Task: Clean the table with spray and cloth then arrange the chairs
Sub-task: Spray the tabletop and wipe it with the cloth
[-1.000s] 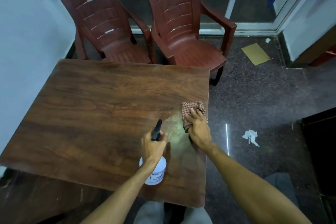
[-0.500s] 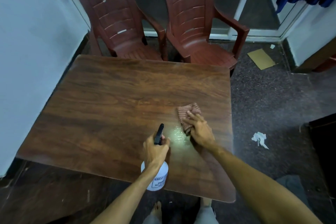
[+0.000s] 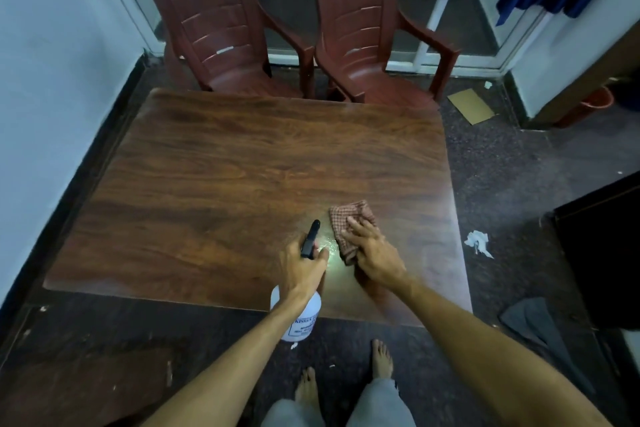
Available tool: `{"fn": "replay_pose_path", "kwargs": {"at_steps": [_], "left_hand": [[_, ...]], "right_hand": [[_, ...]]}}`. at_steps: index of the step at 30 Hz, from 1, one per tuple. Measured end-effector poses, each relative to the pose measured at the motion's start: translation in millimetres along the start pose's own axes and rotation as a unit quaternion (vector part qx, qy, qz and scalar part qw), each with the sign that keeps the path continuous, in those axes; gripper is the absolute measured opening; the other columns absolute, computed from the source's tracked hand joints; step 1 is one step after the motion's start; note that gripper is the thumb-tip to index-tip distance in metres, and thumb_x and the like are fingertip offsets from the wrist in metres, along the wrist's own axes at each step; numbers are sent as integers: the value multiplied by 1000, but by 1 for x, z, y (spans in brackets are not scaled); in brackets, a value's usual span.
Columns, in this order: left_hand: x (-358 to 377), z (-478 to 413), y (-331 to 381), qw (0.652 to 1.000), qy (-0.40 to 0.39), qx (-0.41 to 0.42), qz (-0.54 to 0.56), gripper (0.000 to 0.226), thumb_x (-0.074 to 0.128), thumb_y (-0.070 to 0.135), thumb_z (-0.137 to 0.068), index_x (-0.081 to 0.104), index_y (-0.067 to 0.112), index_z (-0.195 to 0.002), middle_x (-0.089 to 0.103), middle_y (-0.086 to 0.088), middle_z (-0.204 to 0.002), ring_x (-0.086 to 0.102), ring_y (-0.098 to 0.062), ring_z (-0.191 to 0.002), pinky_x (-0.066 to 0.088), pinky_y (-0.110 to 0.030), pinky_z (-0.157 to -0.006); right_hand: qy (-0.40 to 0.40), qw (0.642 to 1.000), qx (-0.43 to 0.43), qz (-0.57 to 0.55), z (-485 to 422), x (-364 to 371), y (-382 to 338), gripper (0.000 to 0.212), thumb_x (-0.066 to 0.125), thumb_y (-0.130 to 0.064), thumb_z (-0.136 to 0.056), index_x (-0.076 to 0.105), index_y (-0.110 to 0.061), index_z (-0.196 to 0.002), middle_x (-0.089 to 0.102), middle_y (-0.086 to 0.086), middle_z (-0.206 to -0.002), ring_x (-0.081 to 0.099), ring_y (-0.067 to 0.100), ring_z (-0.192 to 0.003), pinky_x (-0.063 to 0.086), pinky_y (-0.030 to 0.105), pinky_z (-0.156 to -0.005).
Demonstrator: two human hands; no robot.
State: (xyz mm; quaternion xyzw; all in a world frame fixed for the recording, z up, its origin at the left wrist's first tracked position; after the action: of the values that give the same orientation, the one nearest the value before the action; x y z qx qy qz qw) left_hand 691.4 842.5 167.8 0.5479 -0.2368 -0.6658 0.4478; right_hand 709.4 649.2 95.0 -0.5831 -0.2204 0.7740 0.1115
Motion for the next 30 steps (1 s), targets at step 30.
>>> {"fn": "replay_pose_path", "kwargs": {"at_steps": [30], "left_hand": [[17,121,-30,997,75,-24,-22,24,80,19,-84,60,20,-71,64,2,-63,63,-16,-62,40,-26,-57]], "right_hand": [[85,991,66,-75,95,6,3,54,52,-14,-84,59,-12,-137,34,18,-156,27,36,-147,28,50,-119]]}}
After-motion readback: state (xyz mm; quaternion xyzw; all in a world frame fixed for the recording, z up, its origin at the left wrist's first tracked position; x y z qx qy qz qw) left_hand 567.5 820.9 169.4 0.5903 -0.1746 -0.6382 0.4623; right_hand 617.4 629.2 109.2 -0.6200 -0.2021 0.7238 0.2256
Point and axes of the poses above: each hand's wrist, its own z-axis away from the middle knuckle, its own x-axis out of the palm, y = z × x, the point moved 2 cm from there along -z, towards the middle knuckle
